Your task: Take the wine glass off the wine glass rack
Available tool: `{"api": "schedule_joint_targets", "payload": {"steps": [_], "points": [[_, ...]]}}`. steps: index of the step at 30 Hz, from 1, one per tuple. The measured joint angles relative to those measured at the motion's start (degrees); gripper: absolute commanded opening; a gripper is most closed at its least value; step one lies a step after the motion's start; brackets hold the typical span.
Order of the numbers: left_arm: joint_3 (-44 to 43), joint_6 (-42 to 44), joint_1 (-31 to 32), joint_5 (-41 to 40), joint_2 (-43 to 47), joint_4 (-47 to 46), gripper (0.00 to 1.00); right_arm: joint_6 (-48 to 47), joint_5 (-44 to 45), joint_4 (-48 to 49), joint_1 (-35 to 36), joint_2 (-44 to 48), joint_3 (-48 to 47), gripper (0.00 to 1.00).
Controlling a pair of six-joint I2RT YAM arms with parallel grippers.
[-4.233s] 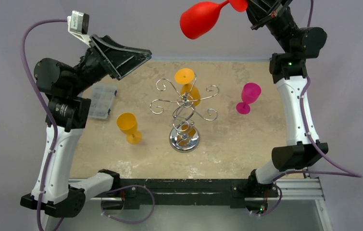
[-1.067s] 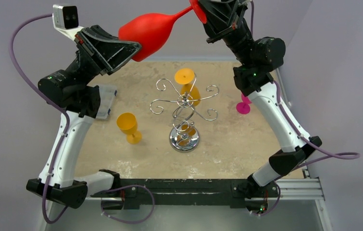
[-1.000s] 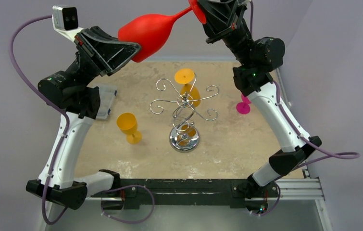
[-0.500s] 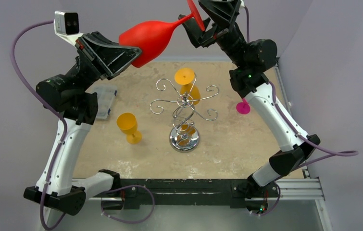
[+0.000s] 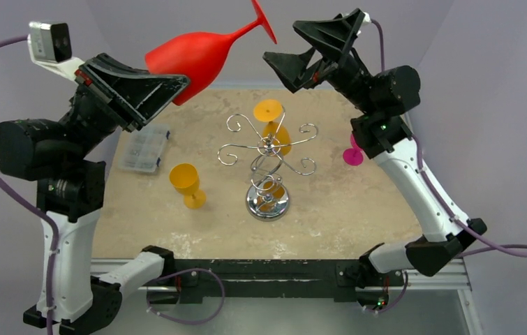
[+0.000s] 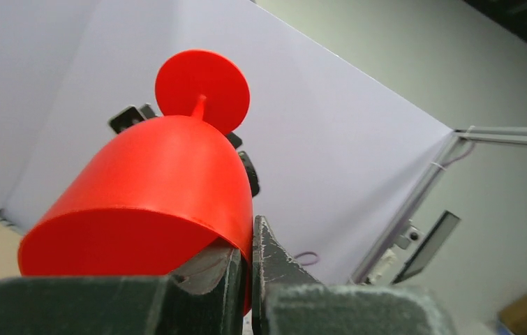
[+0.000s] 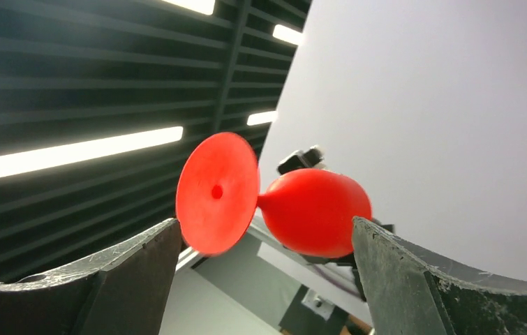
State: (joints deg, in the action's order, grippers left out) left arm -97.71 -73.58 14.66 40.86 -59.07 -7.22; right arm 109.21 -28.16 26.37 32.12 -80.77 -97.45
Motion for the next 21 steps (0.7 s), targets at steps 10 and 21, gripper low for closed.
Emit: {"api": "schedule_joint_targets", "payload": {"steps": [10,21], "points": [[-19.28,21.88,-0.02,-12.02,-0.28,36.89,0.00,-14.73,-1.86,-20.79,-3.08,8.22,-0.02,0.91],[-30.93,34.77,-0.02,-34.05,-7.10,68.63,0.00,-27.56,-2.86,-42.88,-4.44,10.51,-4.52,0.89]]}}
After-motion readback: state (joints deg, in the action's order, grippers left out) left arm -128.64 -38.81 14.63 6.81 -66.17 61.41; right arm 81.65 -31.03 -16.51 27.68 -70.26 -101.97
